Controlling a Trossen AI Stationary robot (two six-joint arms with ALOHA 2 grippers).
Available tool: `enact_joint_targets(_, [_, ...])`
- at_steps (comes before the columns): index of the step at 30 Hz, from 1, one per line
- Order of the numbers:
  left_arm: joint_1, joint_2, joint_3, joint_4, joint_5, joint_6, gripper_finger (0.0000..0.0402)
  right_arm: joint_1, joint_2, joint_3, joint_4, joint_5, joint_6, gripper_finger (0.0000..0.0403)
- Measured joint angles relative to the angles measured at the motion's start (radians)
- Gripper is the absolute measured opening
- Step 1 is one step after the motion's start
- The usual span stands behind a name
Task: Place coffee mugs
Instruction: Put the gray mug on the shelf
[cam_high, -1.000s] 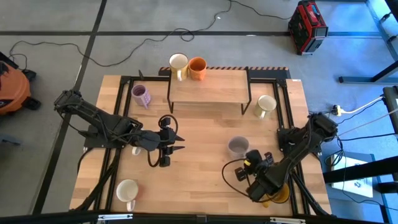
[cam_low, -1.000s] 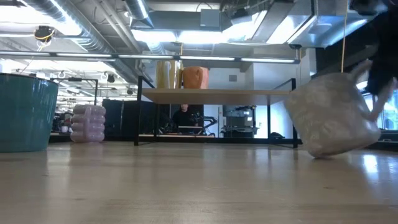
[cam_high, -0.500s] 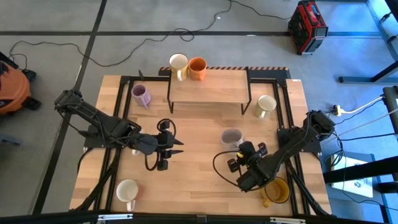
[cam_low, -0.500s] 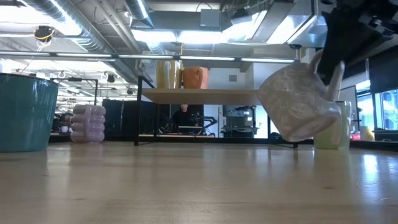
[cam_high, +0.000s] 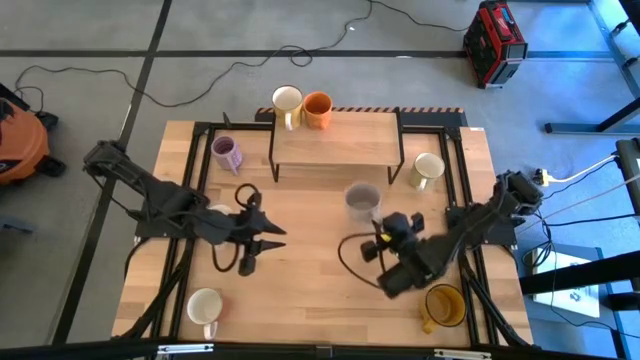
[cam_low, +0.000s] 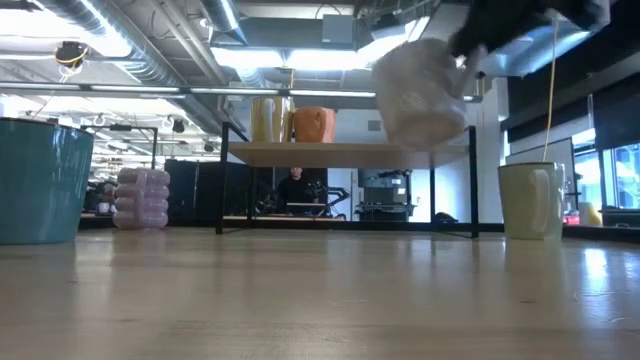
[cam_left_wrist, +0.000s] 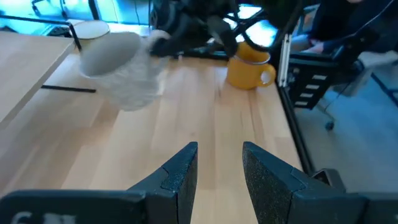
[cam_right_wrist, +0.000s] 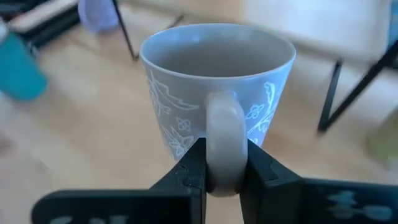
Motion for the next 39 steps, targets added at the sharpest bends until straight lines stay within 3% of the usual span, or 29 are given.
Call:
enact_joint_targets(9, [-0.001, -0.067, 0.000, 0.002, -0.039, -0.003, 0.0121, -0.209, -0.094, 0.014, 0.032, 0.100, -0.294, 0.0037])
enact_joint_targets(14, [0.000, -0.073, 0.000, -0.001, -0.048, -0.003, 0.0121, -0.353, -0.149, 0.009, 0.146, 0.103, -0.541, 0.0037])
enact_joint_targets(19, [0.000, -0.073, 0.000, 0.001, -0.051, -0.003, 0.0121, -0.511, -0.169, -0.014, 0.378, 0.027, -0.827, 0.0037])
enact_joint_targets(25, [0.000, -0.073, 0.000, 0.002, -0.075, 0.000, 0.0121, -0.665, -0.168, -0.055, 0.645, -0.085, -1.058, 0.0037])
enact_joint_targets(39, [0.008, -0.073, 0.000, 0.002, -0.094, 0.003, 0.0121, -0.812, -0.166, -0.198, 0.925, -0.232, -1.130, 0.0037])
